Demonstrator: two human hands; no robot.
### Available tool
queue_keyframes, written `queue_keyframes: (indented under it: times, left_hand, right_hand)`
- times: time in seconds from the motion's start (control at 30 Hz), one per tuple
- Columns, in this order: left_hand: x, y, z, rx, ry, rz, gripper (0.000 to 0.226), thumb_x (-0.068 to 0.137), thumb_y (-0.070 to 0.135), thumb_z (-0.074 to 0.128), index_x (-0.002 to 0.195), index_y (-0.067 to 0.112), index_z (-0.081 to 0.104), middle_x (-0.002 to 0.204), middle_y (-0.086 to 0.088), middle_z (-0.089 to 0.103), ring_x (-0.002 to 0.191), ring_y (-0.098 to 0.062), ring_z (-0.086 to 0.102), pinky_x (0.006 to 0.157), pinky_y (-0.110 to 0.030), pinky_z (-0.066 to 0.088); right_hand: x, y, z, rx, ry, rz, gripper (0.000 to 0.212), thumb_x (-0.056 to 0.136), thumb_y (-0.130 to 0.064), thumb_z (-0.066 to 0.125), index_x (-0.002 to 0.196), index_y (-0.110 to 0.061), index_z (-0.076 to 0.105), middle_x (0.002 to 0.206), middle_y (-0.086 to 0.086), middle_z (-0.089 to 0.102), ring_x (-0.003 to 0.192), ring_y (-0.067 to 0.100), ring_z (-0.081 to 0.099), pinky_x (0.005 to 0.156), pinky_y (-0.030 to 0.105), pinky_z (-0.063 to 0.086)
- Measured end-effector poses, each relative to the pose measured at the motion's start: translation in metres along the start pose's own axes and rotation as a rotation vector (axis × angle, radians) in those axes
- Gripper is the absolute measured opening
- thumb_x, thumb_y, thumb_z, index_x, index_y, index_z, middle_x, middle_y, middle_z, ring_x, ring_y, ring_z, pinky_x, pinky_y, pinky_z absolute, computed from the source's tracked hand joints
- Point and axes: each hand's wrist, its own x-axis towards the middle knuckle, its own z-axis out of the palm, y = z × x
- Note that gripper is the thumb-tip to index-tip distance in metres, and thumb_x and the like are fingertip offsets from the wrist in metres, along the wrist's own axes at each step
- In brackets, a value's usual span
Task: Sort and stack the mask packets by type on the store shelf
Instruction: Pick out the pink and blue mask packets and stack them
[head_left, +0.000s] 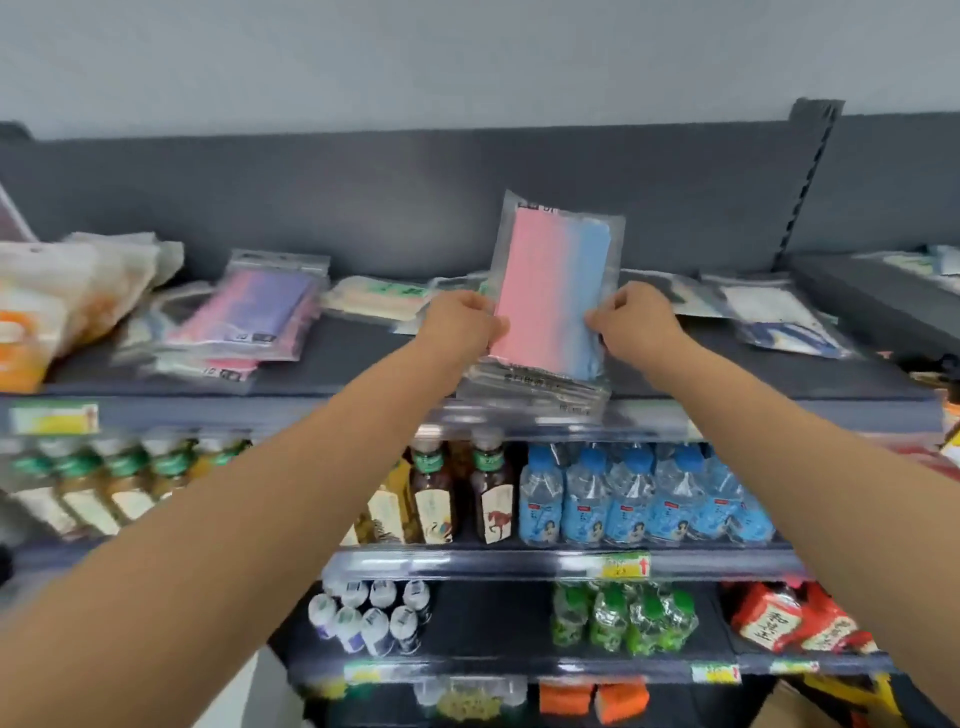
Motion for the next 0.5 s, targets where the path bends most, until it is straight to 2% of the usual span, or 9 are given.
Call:
queue_keyframes:
  times: [0.13, 0.23, 0.3, 0.4, 0.43, 0.5]
  left_hand:
    - [0.002, -0.016, -0.070, 0.002, 0.136, 0.012, 0.007, 0.089, 0.003, 0.061, 0.093, 0.007, 0.060, 0.076, -0.006, 0.057, 0.063, -0.017, 0.048, 0.051, -0.018, 0.042]
    - [0.010, -0.033, -0.123, 0.014, 0.234, 0.027, 0.008, 0.086, 0.003, 0.060, 0.091, 0.010, 0.060, 0.081, -0.008, 0.058, 0.069, -0.019, 0.051, 0.060, -0.023, 0.042]
    - [0.015, -0.042, -0.159, 0.021, 0.271, 0.013, 0.009, 0.087, 0.003, 0.059, 0.091, 0.009, 0.064, 0.080, -0.007, 0.061, 0.067, -0.020, 0.055, 0.057, -0.024, 0.048]
    - [0.024, -0.049, -0.214, 0.039, 0.309, 0.008, 0.019, 0.088, 0.003, 0.059, 0.071, 0.012, 0.061, 0.076, -0.004, 0.061, 0.072, -0.021, 0.058, 0.066, -0.029, 0.057]
    - [0.028, -0.054, -0.231, 0.041, 0.314, 0.006, 0.017, 0.088, 0.003, 0.059, 0.072, 0.010, 0.060, 0.080, -0.005, 0.061, 0.073, -0.021, 0.059, 0.063, -0.025, 0.056]
    - [0.037, -0.062, -0.261, 0.058, 0.336, -0.006, 0.006, 0.088, 0.006, 0.061, 0.090, 0.001, 0.065, 0.091, -0.011, 0.063, 0.078, -0.022, 0.060, 0.060, -0.021, 0.056]
  right_hand:
    - [-0.001, -0.052, 0.055, 0.024, -0.112, -0.096, 0.031, 0.086, -0.006, 0.056, 0.058, -0.011, 0.043, 0.059, 0.010, 0.048, 0.055, 0.018, 0.044, 0.057, 0.026, 0.040]
    - [-0.003, -0.093, 0.097, 0.082, -0.151, -0.149, 0.031, 0.086, -0.006, 0.057, 0.061, -0.015, 0.041, 0.070, 0.015, 0.051, 0.064, 0.021, 0.047, 0.066, 0.032, 0.042]
    - [-0.004, -0.118, 0.126, 0.102, -0.175, -0.165, 0.032, 0.087, -0.006, 0.057, 0.060, -0.014, 0.041, 0.072, 0.015, 0.050, 0.064, 0.021, 0.048, 0.066, 0.033, 0.043]
    - [-0.004, -0.154, 0.171, 0.111, -0.223, -0.160, 0.030, 0.088, -0.007, 0.058, 0.062, -0.012, 0.042, 0.070, 0.014, 0.051, 0.064, 0.021, 0.049, 0.064, 0.031, 0.044]
    - [-0.004, -0.166, 0.186, 0.108, -0.234, -0.161, 0.032, 0.087, -0.007, 0.058, 0.061, -0.012, 0.040, 0.067, 0.012, 0.049, 0.062, 0.022, 0.047, 0.063, 0.030, 0.043]
    - [-0.004, -0.186, 0.213, 0.102, -0.257, -0.166, 0.035, 0.087, -0.008, 0.057, 0.060, -0.013, 0.036, 0.062, 0.008, 0.044, 0.061, 0.020, 0.043, 0.061, 0.028, 0.039]
